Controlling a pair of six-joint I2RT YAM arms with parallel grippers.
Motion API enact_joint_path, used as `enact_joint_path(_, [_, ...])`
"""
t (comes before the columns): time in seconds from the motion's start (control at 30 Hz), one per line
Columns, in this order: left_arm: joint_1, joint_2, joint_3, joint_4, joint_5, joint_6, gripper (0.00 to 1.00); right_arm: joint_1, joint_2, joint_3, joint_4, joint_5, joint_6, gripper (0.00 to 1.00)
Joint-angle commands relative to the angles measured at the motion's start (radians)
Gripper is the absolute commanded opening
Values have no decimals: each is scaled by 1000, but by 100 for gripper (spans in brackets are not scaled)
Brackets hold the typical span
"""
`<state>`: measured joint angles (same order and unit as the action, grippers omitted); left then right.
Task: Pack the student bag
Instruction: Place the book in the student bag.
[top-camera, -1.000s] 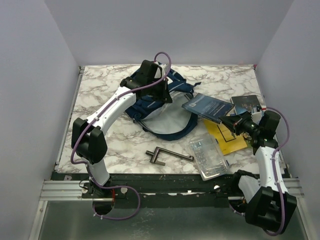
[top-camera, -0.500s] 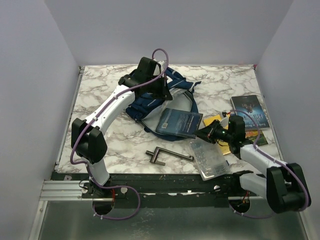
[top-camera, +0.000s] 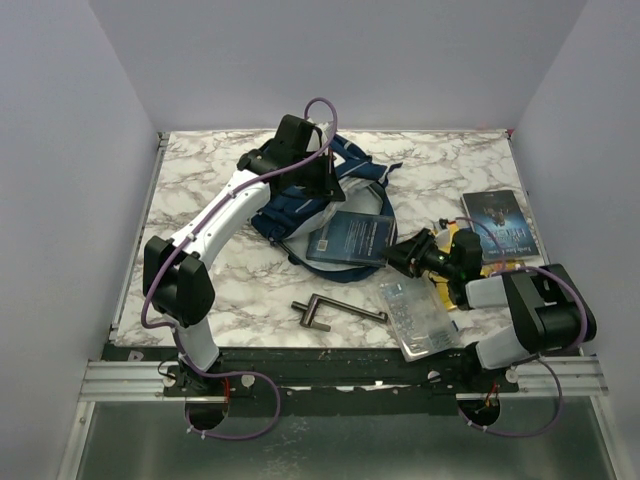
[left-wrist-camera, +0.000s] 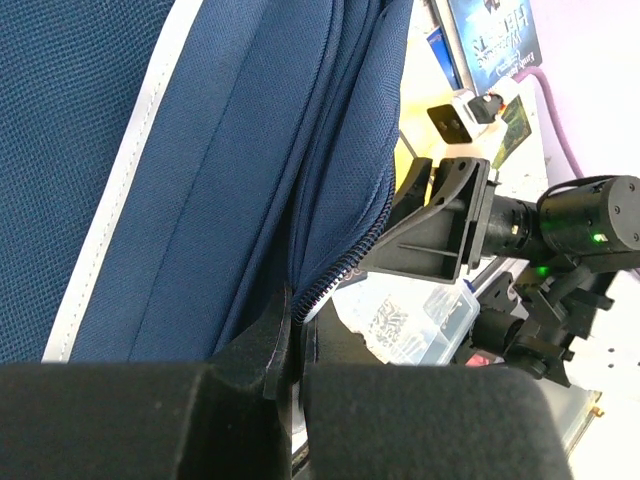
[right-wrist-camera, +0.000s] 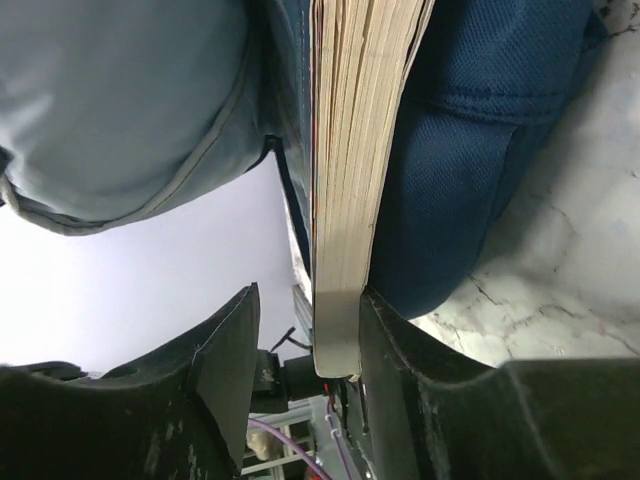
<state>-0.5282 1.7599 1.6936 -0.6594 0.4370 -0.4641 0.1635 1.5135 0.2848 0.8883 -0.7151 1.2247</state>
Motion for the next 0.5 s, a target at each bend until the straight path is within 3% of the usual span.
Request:
enact_joint_path(0.0, [-14,-12,52,40,64,-20,0,-1,128,-13,379,-83,152,49])
enact_joint_path(0.33, [-28,-13,57,30,63,-15,0,66,261,75,430,-80,164,52])
enact_joint_path(0.47, [-36,-20,58,21,56,-4,0,89,285,126,363,-42,129,53])
